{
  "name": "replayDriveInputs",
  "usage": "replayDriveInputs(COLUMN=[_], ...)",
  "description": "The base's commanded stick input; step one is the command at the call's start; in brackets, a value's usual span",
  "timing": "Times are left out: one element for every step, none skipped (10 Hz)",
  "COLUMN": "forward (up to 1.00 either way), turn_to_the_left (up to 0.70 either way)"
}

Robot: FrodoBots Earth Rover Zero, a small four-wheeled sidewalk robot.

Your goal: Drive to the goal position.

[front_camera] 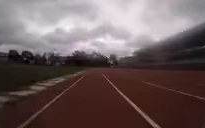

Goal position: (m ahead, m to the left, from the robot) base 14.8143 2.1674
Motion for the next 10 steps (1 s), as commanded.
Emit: replayDriveInputs(forward=[0.70, 0.70, 0.70, 0.70, 0.70, 0.70, 0.70, 0.70, 0.70, 0.70], turn_to_the_left=[0.00, 0.00, 0.00, 0.00, 0.00, 0.00, 0.00, 0.00, 0.00, 0.00])
